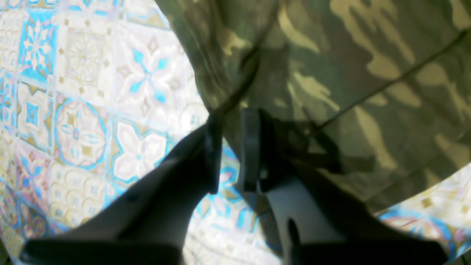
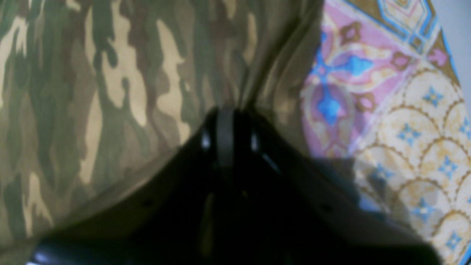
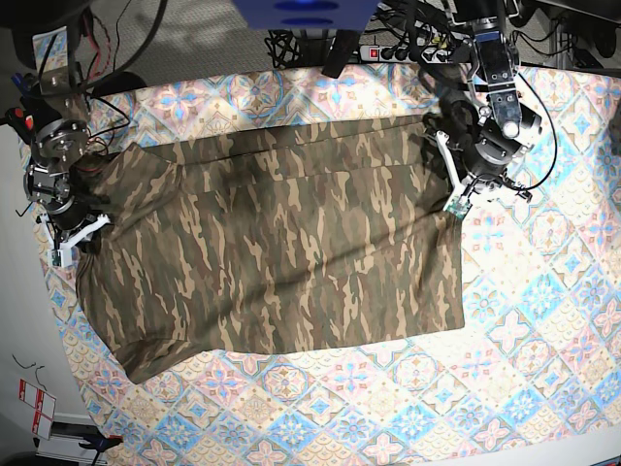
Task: Fold the T-shirt properly
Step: 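Lift the collar-side corners with both grippers and pull them outward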
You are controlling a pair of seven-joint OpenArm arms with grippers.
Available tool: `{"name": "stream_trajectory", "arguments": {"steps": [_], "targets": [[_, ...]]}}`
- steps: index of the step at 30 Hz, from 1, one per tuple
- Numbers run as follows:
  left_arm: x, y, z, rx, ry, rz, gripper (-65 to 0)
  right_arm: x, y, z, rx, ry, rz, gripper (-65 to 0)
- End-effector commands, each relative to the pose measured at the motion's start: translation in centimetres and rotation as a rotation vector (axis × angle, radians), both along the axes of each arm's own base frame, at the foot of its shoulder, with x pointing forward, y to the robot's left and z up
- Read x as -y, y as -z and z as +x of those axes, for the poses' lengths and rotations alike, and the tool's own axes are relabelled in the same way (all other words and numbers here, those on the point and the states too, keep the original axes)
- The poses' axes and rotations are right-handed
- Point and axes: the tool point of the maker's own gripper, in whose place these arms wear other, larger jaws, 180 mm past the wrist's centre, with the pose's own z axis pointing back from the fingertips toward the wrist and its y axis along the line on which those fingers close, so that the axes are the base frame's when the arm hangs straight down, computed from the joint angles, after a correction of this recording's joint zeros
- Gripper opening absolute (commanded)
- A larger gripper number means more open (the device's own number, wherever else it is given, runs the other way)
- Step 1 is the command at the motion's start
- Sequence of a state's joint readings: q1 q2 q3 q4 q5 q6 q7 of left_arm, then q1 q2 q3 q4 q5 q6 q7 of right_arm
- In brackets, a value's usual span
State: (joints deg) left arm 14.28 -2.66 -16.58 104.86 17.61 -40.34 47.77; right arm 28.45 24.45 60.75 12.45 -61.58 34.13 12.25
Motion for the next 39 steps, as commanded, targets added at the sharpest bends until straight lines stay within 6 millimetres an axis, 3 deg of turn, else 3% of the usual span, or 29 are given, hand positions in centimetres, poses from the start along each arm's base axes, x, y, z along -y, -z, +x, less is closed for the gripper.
{"name": "stream_trajectory", "arguments": {"steps": [1, 3, 6, 10, 18, 22, 26, 30, 34, 39], "targets": [[0.4, -0.5, 0.8, 0.031, -0.001, -0.019, -56.3, 2.2, -1.1, 0.0, 0.024, 0.024, -0.054, -62.0], [0.5, 0.0, 1.1, 0.020, -0.005, -0.028, -56.3, 1.8, -0.3, -1.3, 0.031, 0.023, -0.072, -62.1], [0.5, 1.2, 1.2, -0.012, -0.011, -0.045, -56.3, 2.8, -0.2, -3.4, 0.030, 0.032, -0.150, -62.1], [0.5, 1.4, 1.1, -0.016, -0.011, -0.048, -56.3, 2.4, 0.2, -5.6, 0.020, 0.031, -0.226, -62.2], [0.2, 1.1, 1.6, -0.005, -0.012, -0.042, -56.3, -2.7, -0.7, -9.4, 0.136, -0.023, -0.303, -62.2], [0.2, 1.2, 1.6, -0.007, -0.014, -0.042, -56.3, -5.2, -0.5, -9.9, 0.146, -0.034, -0.232, -62.1], [0.2, 1.1, 1.8, -0.005, -0.018, -0.042, -55.4, -4.3, -1.0, -9.6, 0.176, 0.058, -0.216, -61.4], [0.3, 0.6, 2.1, 0.010, -0.017, -0.043, -46.0, -1.5, -3.8, -7.8, 0.268, 0.208, -0.226, -53.6], [1.1, -1.6, 3.1, 0.082, -0.014, -0.048, -34.7, 1.5, -7.7, -6.1, 0.321, 0.296, -0.287, -38.2], [2.0, -4.9, 3.9, 0.180, -0.008, -0.043, -31.2, 2.6, -9.8, -6.4, 0.332, 0.315, -0.337, -22.6]]}}
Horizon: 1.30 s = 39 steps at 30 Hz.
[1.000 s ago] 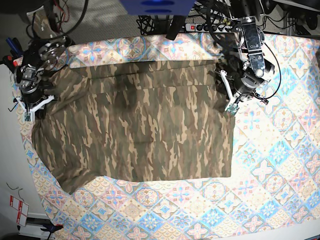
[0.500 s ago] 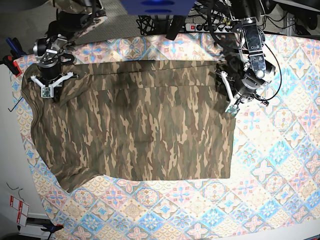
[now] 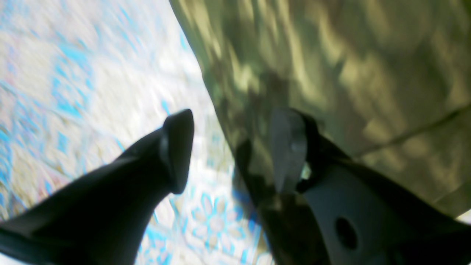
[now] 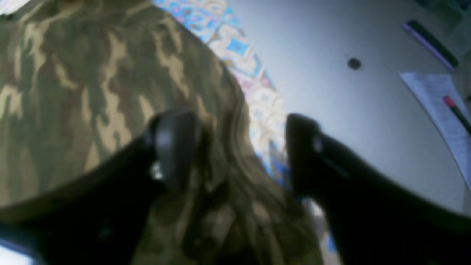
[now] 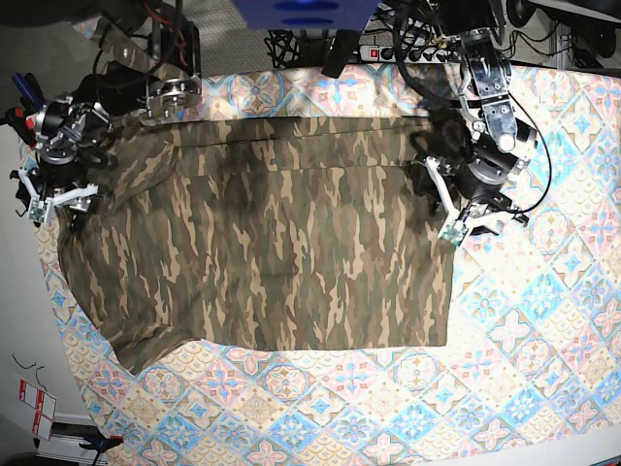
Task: Fold the T-shirt properly
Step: 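Lift the collar-side corners with both grippers and pull them outward, then drag the shirt with both grippers away from the hem, straightening it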
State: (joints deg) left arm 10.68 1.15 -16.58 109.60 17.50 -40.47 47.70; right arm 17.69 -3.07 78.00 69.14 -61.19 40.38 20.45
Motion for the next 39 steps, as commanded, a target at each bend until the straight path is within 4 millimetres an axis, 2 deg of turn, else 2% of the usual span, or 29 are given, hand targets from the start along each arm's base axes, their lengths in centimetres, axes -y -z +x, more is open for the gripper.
{"name": "stream_trajectory", "arguments": {"steps": [1, 3, 6, 9, 10, 14, 18, 22, 24, 28, 31, 34, 36, 39], "targets": [[-0.1, -0.9, 0.1, 0.032, -0.003, 0.003, -31.1, 1.0, -2.7, 0.9, 0.093, 0.028, -0.039, -20.9], [-0.1, -0.8, -0.7, 0.022, 0.001, 0.008, -30.9, 1.9, -5.2, 1.2, 0.175, 0.066, -0.062, -19.1], [-0.1, 0.3, -2.8, -0.024, 0.002, 0.014, -30.8, 2.9, -5.3, -0.1, 0.130, 0.112, -0.065, -18.6], [-0.8, 1.4, -4.8, -0.074, -0.007, 0.024, -30.7, 3.3, -2.7, -1.4, -0.026, 0.159, 0.000, -18.4], [-1.7, 1.8, -5.6, -0.092, -0.026, 0.034, -30.7, 3.4, -1.5, -2.0, -0.090, 0.173, 0.032, -17.1], [-4.1, 2.8, -7.0, -0.133, -0.089, 0.046, -30.5, 5.9, 1.3, -4.2, -0.269, 0.218, 0.104, -9.3], [-5.6, 2.7, -7.0, -0.139, -0.091, 0.085, -25.0, 6.0, 3.6, -4.6, -0.325, 0.206, 0.174, -6.9], [-6.2, 3.3, -6.3, -0.150, -0.086, 0.089, -24.3, 6.6, 5.2, -5.6, -0.321, 0.235, 0.248, -6.9], [-6.3, 5.2, -5.9, -0.192, -0.099, 0.058, -24.3, 6.8, 6.1, -5.8, -0.332, 0.230, 0.283, -6.9], [-7.1, 8.2, -5.4, -0.271, -0.114, 0.027, -24.3, 5.9, 7.7, -5.5, -0.349, 0.199, 0.345, -6.9], [-6.7, 9.3, -5.5, -0.302, -0.107, 0.008, -24.4, 5.7, 8.4, -5.4, -0.357, 0.186, 0.374, -6.9], [-4.4, 10.1, -6.0, -0.333, -0.036, 0.004, -24.4, 5.2, 8.9, -5.3, -0.364, 0.175, 0.388, -7.9], [-2.8, 10.7, -6.7, -0.352, 0.011, -0.009, -25.8, 5.2, 9.1, -5.9, -0.381, 0.174, 0.381, -13.5], [-1.1, 11.3, -7.4, -0.380, 0.065, -0.005, -34.1, 5.0, 9.7, -6.7, -0.438, 0.160, 0.364, -26.8]]}}
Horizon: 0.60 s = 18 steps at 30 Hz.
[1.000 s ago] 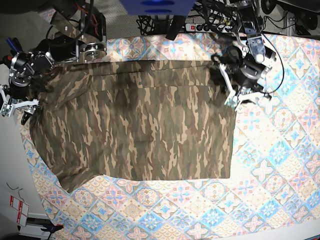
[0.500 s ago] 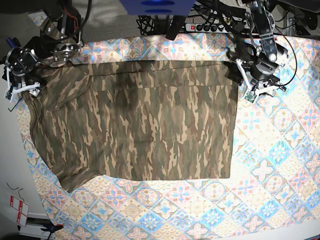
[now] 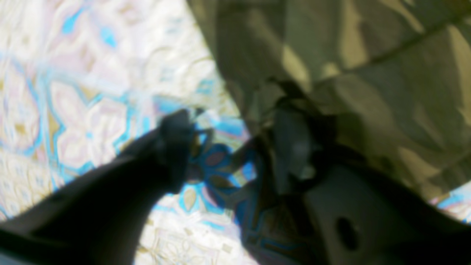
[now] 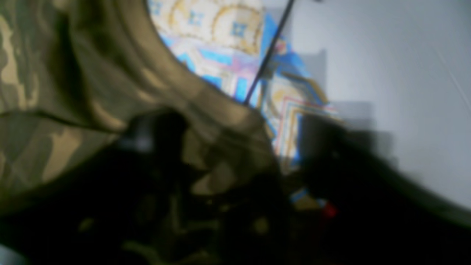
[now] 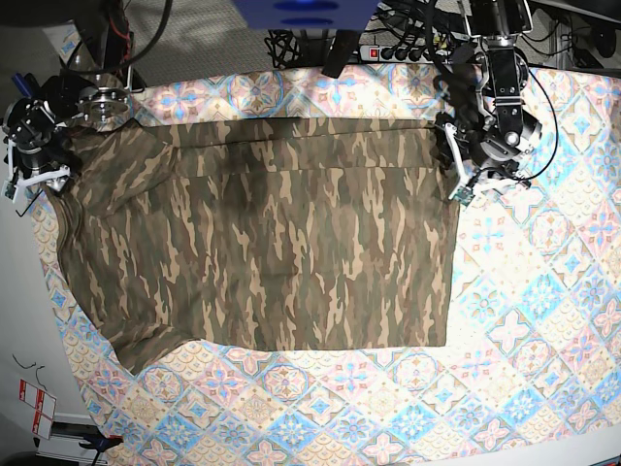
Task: Fold the T-shirt properly
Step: 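Drag the shirt with both grippers away from the hem, straightening it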
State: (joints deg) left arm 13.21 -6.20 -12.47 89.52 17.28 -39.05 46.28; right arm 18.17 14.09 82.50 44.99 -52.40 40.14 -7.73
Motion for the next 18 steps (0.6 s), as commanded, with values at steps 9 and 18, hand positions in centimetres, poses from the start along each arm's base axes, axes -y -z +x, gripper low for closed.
{"name": "stream_trajectory", "arguments": {"steps": [9, 18], "targets": [[1.3, 3.5, -4.9, -0.155, 0.015, -0.044, -53.9, -2.2, 2.7, -2.2, -0.198, -0.071, 0.044, -57.7], [-0.9, 3.0, -9.3, -0.166, -0.031, -0.020, -55.9, -2.8, 3.4, -4.8, -0.328, -0.079, 0.047, -60.5]]}}
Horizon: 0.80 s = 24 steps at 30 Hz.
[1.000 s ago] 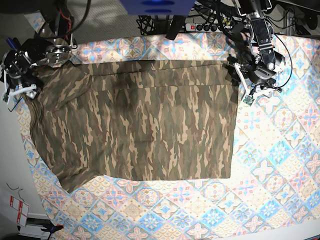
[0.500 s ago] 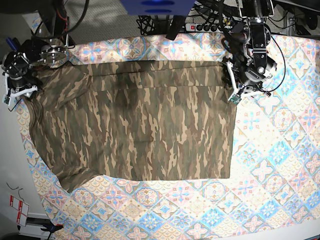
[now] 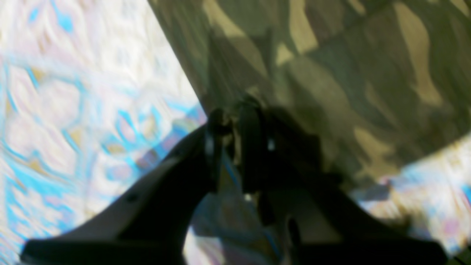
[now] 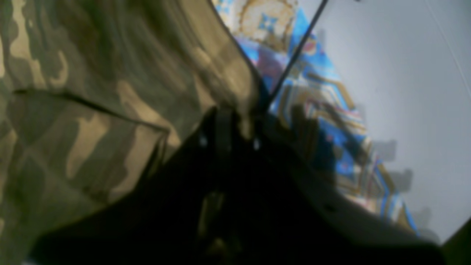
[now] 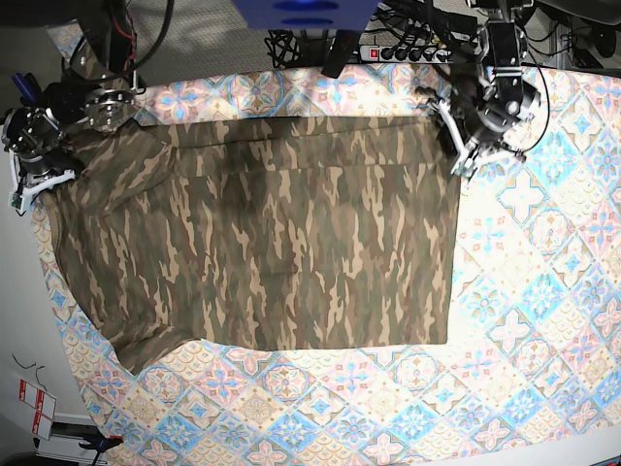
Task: Fold the T-shirt properly
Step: 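Drag the shirt with both grippers away from the hem, straightening it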
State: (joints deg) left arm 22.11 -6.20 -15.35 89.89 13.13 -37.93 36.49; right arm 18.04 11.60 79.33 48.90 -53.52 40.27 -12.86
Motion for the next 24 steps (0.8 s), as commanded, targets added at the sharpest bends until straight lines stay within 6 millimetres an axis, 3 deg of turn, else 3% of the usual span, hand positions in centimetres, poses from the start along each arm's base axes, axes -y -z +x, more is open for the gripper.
{"name": "stream_trajectory", "arguments": {"steps": [1, 7, 11, 14, 18, 24], "targets": [[-2.4, 1.9, -5.2, -0.201, 0.050, 0.120, -55.9, -1.7, 2.9, -5.2, -0.238, -0.022, 0.037, -60.5], [-5.1, 1.8, -8.4, -0.259, 0.061, 0.147, -55.9, -3.2, 2.5, -8.9, -0.312, -0.025, -0.041, -60.4], [-5.0, 1.8, -10.2, -0.261, 0.060, 0.116, -55.9, -5.2, 2.9, -11.3, -0.386, -0.092, -0.073, -60.4], [-6.9, 1.4, -11.3, -0.251, 0.000, 0.126, -55.9, -5.3, 2.7, -12.8, -0.419, -0.115, -0.098, -60.4], [-8.4, 0.9, -11.1, -0.230, -0.051, 0.138, -55.7, -5.6, 2.9, -12.5, -0.416, -0.112, -0.086, -60.2], [-8.5, 0.5, -8.2, -0.175, -0.055, 0.146, -55.3, -5.3, 1.9, -8.7, -0.344, -0.107, -0.100, -60.1]]}}
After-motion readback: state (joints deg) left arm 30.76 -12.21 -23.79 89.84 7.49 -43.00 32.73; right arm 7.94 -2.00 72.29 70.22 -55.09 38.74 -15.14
